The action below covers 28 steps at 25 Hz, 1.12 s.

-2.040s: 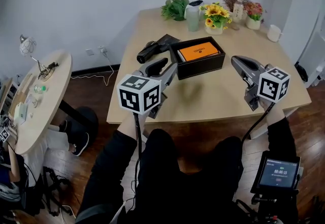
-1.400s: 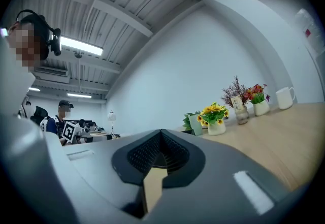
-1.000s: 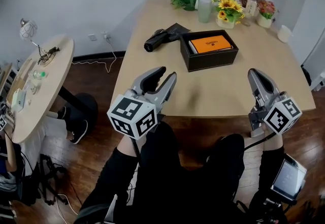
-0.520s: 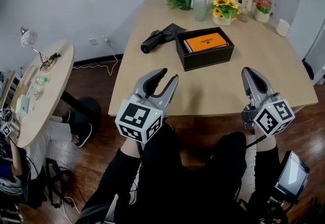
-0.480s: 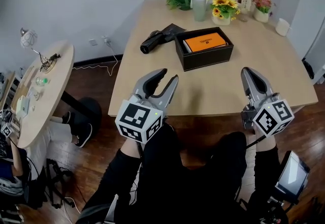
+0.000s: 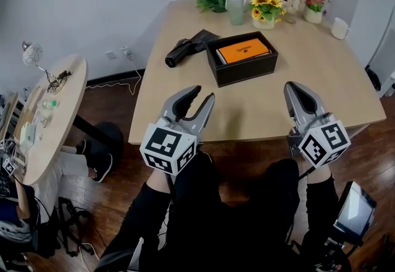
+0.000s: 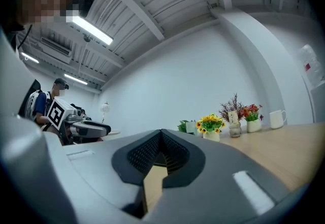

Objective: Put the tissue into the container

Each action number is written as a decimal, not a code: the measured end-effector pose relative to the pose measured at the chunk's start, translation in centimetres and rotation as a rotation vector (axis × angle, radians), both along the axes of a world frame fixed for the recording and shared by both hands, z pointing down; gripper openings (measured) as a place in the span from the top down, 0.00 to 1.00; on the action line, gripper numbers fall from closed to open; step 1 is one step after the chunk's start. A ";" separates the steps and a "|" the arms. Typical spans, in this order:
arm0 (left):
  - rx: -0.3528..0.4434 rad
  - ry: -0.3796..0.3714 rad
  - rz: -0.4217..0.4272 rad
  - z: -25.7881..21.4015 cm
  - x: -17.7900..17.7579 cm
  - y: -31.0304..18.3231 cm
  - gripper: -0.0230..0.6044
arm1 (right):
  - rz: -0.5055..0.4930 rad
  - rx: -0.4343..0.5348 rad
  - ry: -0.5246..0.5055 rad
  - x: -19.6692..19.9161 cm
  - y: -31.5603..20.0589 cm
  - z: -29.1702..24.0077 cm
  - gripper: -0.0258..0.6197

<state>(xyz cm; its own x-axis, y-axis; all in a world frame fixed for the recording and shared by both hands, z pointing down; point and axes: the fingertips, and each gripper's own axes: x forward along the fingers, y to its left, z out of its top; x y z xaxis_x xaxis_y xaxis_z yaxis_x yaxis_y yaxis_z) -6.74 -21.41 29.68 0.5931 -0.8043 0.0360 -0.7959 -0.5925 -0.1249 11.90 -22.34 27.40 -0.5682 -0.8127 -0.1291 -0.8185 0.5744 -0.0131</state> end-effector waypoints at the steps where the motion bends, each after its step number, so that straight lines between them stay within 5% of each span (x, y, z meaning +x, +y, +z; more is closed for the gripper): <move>1: -0.002 -0.001 0.002 0.1 0.1 0.0 0.78 | 0.000 0.001 0.003 -0.1 0.0 0.0 0.96; 28: -0.020 0.003 0.025 0.7 1.0 -0.3 0.78 | -0.007 0.016 0.062 -2.3 -0.5 0.2 0.96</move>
